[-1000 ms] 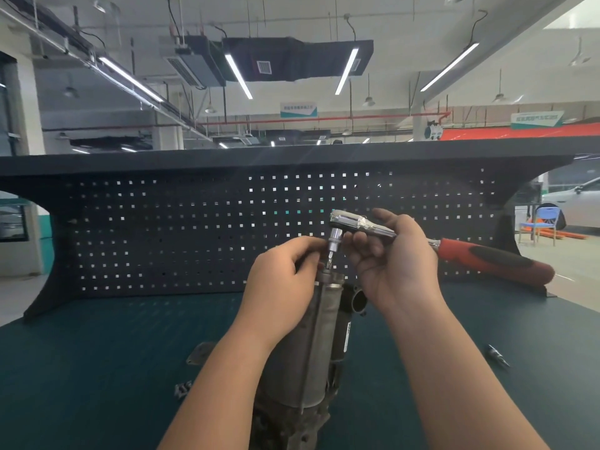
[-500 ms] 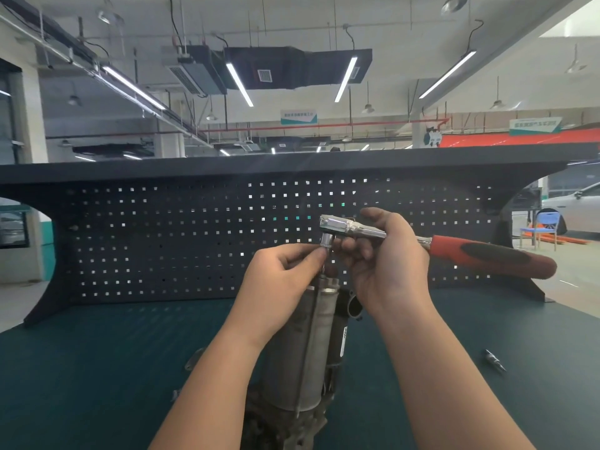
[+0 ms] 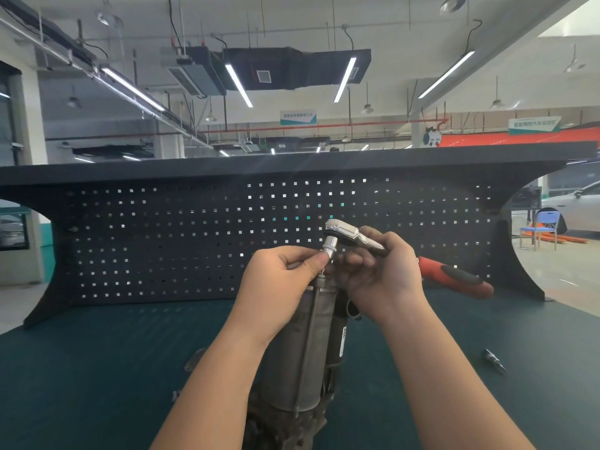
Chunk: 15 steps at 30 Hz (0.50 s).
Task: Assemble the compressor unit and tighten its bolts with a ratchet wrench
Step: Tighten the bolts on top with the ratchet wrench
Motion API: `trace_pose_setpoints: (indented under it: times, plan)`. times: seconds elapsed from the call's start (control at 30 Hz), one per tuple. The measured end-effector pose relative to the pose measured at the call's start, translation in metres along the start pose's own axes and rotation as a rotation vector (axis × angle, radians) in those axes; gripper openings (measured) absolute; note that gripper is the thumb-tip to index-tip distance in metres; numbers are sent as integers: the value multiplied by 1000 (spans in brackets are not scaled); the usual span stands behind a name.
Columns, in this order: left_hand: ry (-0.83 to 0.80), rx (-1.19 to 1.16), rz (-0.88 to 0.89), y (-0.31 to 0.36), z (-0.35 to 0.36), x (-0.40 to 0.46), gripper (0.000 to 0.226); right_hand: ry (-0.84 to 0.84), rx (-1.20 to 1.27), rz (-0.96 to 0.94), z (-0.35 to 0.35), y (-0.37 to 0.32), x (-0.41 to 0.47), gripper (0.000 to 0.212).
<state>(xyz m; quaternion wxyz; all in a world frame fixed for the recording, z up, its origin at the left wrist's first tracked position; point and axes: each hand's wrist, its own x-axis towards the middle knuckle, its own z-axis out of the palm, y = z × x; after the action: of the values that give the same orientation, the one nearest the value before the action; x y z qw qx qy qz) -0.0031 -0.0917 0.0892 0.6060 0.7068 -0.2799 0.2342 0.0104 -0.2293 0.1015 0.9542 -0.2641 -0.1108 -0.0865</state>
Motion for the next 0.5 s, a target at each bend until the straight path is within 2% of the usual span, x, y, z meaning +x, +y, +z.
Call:
trace_pose_setpoints:
  times: [0.27,0.37,0.5]
  plan:
    - [-18,-91,-27,2,-1,0,13,-97,-18,3,0,1,0,19]
    - [-11,-44,-28,1,-2,0,11,-59,-251,-166,4,-5,-3,30]
    - [-46,-22,-37,1,-7,0,15,-93,-628,-513,13,-10,-15,27]
